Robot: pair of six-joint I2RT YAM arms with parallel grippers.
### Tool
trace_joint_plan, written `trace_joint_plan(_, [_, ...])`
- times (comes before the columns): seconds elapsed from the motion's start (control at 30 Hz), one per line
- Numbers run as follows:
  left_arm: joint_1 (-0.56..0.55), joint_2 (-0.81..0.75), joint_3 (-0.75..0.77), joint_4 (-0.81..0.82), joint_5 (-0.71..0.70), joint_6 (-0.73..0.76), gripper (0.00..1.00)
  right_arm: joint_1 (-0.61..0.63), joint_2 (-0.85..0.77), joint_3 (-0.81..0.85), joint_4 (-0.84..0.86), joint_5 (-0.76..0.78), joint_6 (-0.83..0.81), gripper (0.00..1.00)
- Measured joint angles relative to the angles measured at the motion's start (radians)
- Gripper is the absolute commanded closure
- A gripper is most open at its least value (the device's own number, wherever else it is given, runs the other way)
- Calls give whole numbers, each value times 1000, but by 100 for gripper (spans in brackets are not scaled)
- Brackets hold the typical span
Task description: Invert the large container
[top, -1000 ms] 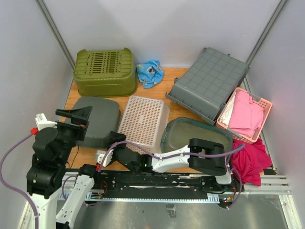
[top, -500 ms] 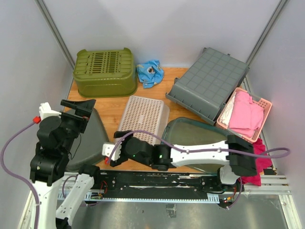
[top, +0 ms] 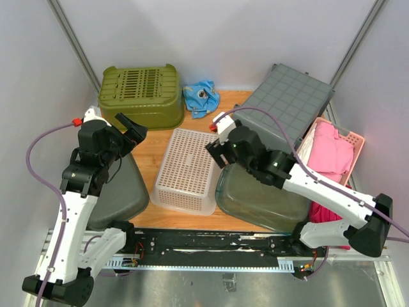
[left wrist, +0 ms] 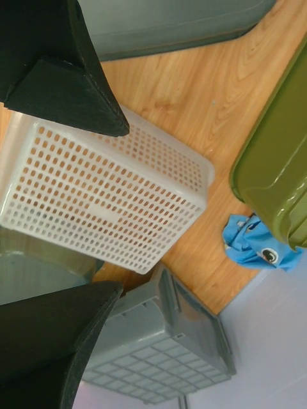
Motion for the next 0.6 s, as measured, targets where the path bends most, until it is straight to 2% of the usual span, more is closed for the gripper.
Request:
trace_joint_plan(0.13, [0, 47, -5, 61, -2, 123, 1, -103, -31, 9, -157, 38, 67, 19])
trace_joint_plan(0.23, [0, 123, 15, 99, 42, 208, 1, -225, -12, 58, -294, 41, 146, 19])
trace_joint_plan(0.4, [0, 253, 46, 154, 74, 287, 1, -418, -26, 83, -397, 64, 261, 17])
trace_joint_plan(0.6, [0, 252, 46, 216, 82, 362, 1, -477, -68, 132, -441, 167, 325, 17])
